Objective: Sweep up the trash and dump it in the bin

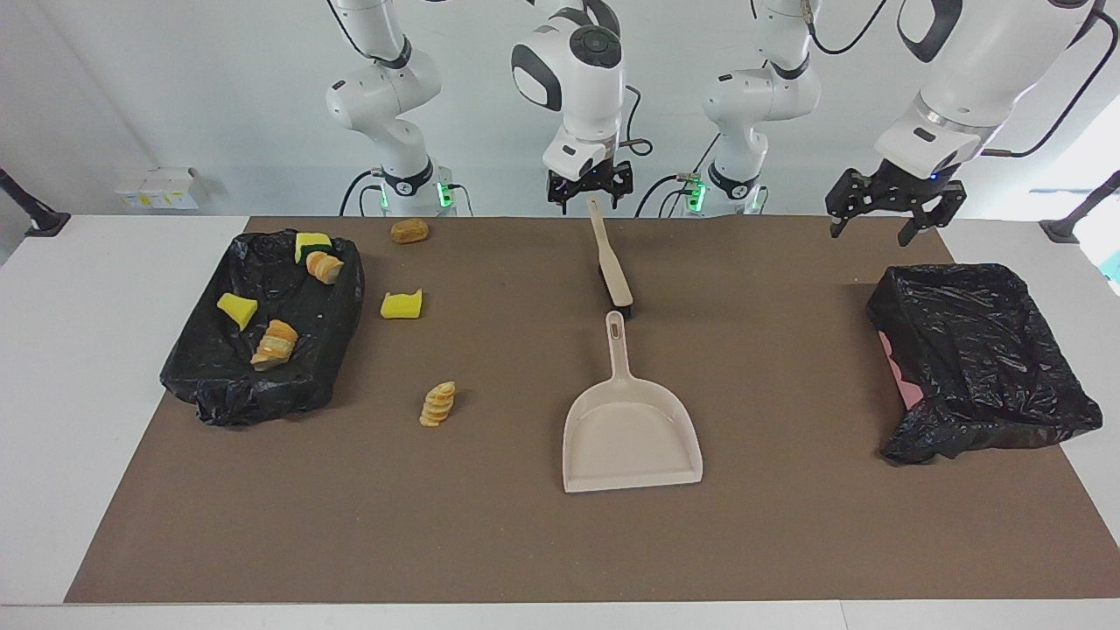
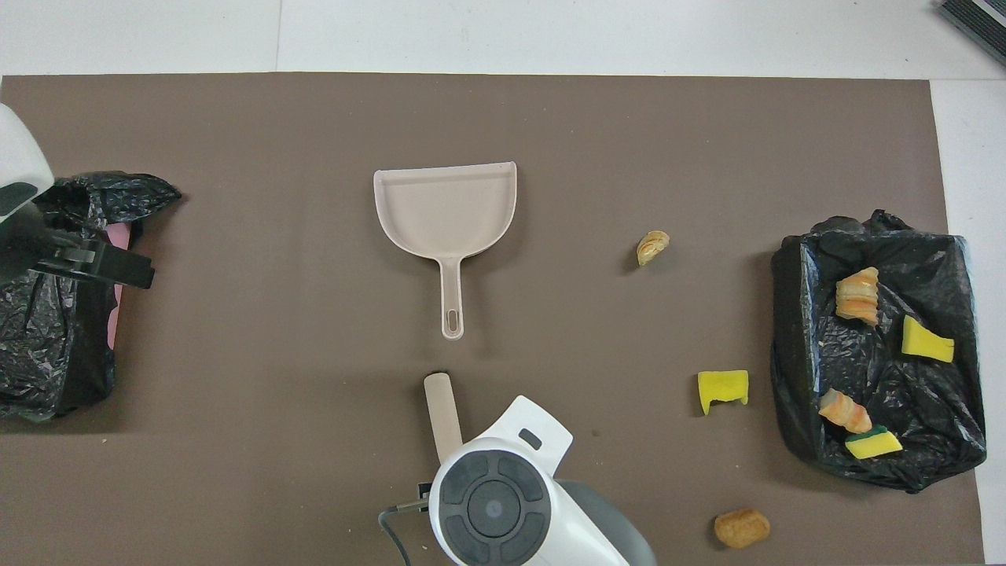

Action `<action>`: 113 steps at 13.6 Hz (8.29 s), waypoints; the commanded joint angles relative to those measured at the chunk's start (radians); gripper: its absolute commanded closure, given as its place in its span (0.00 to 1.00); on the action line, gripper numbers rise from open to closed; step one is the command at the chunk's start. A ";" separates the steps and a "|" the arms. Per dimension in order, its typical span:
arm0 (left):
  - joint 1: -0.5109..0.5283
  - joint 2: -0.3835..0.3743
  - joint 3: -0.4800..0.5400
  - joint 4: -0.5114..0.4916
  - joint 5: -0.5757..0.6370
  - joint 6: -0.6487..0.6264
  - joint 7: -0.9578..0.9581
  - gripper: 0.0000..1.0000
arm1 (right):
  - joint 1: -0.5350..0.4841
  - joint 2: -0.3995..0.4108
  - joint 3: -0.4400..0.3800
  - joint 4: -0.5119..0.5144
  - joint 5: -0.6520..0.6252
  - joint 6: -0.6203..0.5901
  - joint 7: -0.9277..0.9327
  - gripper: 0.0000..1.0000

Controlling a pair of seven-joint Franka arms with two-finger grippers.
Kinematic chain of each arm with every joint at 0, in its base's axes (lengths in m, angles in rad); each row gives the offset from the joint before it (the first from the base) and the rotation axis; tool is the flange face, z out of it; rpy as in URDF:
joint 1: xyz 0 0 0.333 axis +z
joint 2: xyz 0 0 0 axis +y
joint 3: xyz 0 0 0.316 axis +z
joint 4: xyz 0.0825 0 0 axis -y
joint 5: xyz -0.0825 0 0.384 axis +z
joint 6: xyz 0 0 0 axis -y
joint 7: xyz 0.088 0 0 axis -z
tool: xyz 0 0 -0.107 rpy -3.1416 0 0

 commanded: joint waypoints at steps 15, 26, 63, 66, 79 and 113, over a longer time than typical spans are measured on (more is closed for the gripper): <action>-0.337 0.309 -0.010 -0.008 0.018 0.354 -0.240 0.00 | 0.157 0.059 -0.005 -0.261 0.101 0.370 -0.011 0.18; -0.439 0.386 -0.008 -0.124 0.041 0.532 -0.591 0.00 | 0.163 0.009 -0.006 -0.258 0.101 0.336 0.030 1.00; -0.299 -0.007 0.013 -0.466 0.149 0.387 0.927 1.00 | -0.157 -0.662 0.074 -0.731 0.093 -0.358 0.652 1.00; -0.371 -0.080 0.010 -0.596 0.150 0.415 0.947 1.00 | -0.179 -0.671 0.072 -0.772 0.144 -0.287 0.632 1.00; -0.482 0.002 0.008 -0.672 0.147 0.564 0.791 1.00 | -0.235 -0.639 0.072 -0.760 0.107 -0.102 0.471 1.00; -0.479 -0.036 0.008 -0.738 0.152 0.572 0.708 1.00 | -0.692 -0.944 0.098 -0.870 0.353 -0.593 0.125 1.00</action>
